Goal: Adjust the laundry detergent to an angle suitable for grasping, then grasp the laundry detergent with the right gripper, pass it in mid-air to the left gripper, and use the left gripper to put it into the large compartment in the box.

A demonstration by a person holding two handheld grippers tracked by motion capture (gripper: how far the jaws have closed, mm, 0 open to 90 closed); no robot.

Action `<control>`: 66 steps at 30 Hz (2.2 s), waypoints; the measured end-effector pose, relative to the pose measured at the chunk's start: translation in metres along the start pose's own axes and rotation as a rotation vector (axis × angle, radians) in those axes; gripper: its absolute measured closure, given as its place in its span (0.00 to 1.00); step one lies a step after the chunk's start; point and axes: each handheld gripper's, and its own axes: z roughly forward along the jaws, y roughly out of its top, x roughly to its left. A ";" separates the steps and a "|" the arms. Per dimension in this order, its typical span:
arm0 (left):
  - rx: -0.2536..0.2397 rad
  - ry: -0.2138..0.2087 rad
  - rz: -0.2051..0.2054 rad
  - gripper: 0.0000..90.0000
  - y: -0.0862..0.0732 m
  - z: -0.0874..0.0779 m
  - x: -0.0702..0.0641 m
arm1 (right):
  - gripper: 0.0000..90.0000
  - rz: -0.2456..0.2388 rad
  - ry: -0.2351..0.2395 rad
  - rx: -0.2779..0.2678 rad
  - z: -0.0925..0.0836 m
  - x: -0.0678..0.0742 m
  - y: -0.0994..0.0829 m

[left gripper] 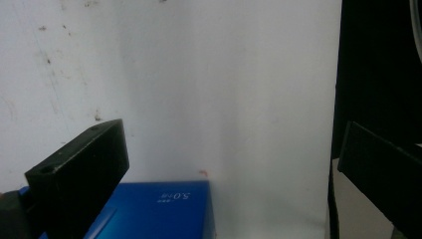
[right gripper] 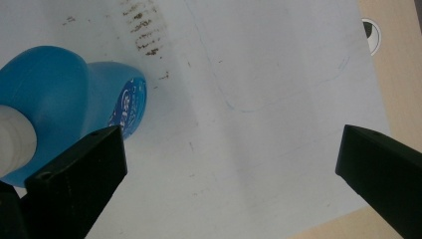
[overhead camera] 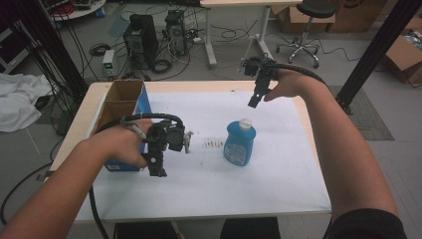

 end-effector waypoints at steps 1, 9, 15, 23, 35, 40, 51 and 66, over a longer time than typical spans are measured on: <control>0.000 0.004 0.005 0.00 0.001 -0.002 0.000 | 0.00 -0.001 -0.004 0.001 -0.001 0.001 -0.001; 0.001 0.009 0.004 0.00 0.004 -0.005 -0.002 | 0.00 0.007 0.000 -0.004 -0.001 0.002 -0.007; -0.011 0.013 0.008 0.00 0.004 -0.007 -0.001 | 0.00 0.009 0.002 -0.013 -0.003 0.000 -0.006; -0.018 0.009 0.006 0.00 0.003 -0.005 0.002 | 0.00 0.015 0.002 -0.017 0.000 -0.007 -0.007; -0.008 0.007 0.021 0.00 0.005 -0.004 0.001 | 0.00 0.029 -0.007 -0.023 -0.004 -0.010 -0.012; -0.016 0.010 0.020 0.00 0.004 -0.006 -0.001 | 0.00 0.036 -0.016 -0.036 -0.009 -0.008 -0.019; -0.018 0.031 0.038 0.00 0.008 -0.015 -0.008 | 0.00 0.079 -0.021 -0.119 -0.035 0.014 -0.066; -0.021 0.049 0.052 0.00 0.011 -0.020 -0.015 | 0.00 0.069 0.014 -0.223 -0.026 0.051 -0.116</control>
